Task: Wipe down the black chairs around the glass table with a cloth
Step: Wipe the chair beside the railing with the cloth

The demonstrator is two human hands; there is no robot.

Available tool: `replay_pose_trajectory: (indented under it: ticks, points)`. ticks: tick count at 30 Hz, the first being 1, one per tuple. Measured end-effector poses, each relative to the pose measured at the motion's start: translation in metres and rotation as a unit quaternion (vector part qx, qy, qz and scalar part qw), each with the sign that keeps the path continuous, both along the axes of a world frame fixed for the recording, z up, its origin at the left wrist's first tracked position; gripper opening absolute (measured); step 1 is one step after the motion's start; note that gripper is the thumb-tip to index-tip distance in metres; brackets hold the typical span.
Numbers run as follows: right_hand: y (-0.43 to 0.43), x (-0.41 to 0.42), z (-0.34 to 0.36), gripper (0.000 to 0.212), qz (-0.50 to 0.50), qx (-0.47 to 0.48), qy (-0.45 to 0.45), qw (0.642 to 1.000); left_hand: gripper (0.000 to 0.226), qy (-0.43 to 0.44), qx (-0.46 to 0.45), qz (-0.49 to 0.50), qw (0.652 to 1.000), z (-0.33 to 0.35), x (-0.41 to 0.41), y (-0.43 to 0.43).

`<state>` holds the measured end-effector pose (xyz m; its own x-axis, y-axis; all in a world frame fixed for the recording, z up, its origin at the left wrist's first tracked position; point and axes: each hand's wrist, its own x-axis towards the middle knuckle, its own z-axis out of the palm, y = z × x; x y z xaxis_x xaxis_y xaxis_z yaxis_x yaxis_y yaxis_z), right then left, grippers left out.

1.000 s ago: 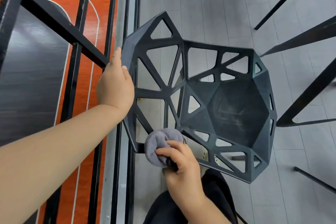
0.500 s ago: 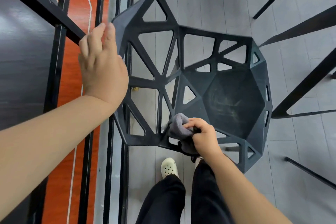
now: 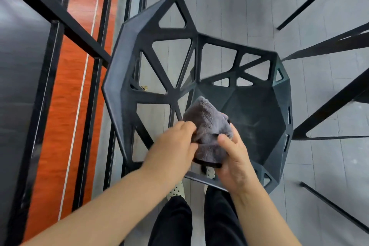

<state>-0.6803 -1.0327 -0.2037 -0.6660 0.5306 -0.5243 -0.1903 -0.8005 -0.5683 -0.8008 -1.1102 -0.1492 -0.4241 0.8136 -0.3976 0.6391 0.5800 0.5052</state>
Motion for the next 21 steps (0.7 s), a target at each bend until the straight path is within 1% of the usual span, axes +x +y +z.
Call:
replay_pose_trajectory:
  ticks: [1,2,3,5,7,9,10,12,13,15,16,17,18,19,20,21]
  points:
    - [-0.003,-0.004,0.001,0.063,0.0,-0.011,-0.001,1.0,0.005,0.011,0.026,0.021,0.999,-0.006,0.002,0.001]
    - [-0.006,-0.007,0.001,0.059,-0.007,-0.022,-0.016,1.0,0.003,0.024,0.046,0.033,0.998,-0.013,0.003,0.004]
    - [-0.007,-0.011,0.002,0.055,-0.018,-0.032,-0.039,0.999,0.007,0.036,0.062,0.039,0.997,-0.019,0.004,0.006]
    - [-0.005,-0.018,0.003,0.05,-0.029,-0.036,-0.094,0.994,0.006,0.054,0.09,0.054,0.993,-0.027,0.006,0.011]
    - [0.0,-0.021,0.002,0.048,-0.033,-0.046,-0.124,0.991,0.011,0.028,0.105,0.086,0.99,-0.029,0.007,0.013]
    - [0.007,-0.022,0.003,0.046,-0.03,-0.053,-0.129,0.99,0.024,-0.023,0.091,0.128,0.987,-0.032,0.009,0.013]
    - [0.011,-0.021,0.004,0.042,-0.017,-0.044,-0.133,0.99,0.025,-0.029,0.088,0.148,0.985,-0.034,0.008,0.014]
    - [0.019,-0.015,0.003,0.031,0.023,0.011,-0.16,0.987,0.015,-0.041,0.088,0.209,0.973,-0.034,0.004,0.016]
    - [0.024,-0.012,-0.001,0.031,0.043,0.065,-0.2,0.977,0.014,-0.044,0.094,0.245,0.964,-0.033,0.002,0.018]
    - [0.031,-0.009,-0.008,0.036,0.056,0.204,-0.304,0.929,0.017,-0.049,0.126,0.303,0.944,-0.033,0.0,0.022]
    - [0.033,-0.009,-0.01,0.037,0.048,0.24,-0.33,0.912,0.018,-0.064,0.138,0.32,0.935,-0.032,0.001,0.025]
    - [0.034,-0.008,-0.011,0.036,0.041,0.242,-0.325,0.913,0.016,-0.089,0.143,0.33,0.929,-0.03,0.005,0.028]
    - [0.033,-0.009,-0.01,0.034,0.045,0.202,-0.284,0.936,0.013,-0.119,0.138,0.332,0.926,-0.03,0.01,0.03]
    - [0.033,-0.011,-0.009,0.034,0.06,0.127,-0.213,0.967,0.011,-0.147,0.125,0.33,0.924,-0.029,0.015,0.032]
    - [0.033,-0.012,-0.008,0.04,0.08,0.047,-0.144,0.985,0.014,-0.179,0.104,0.328,0.922,-0.03,0.018,0.035]
    - [0.034,-0.011,-0.008,0.048,0.099,-0.001,-0.1,0.99,0.023,-0.222,0.084,0.328,0.914,-0.03,0.018,0.038]
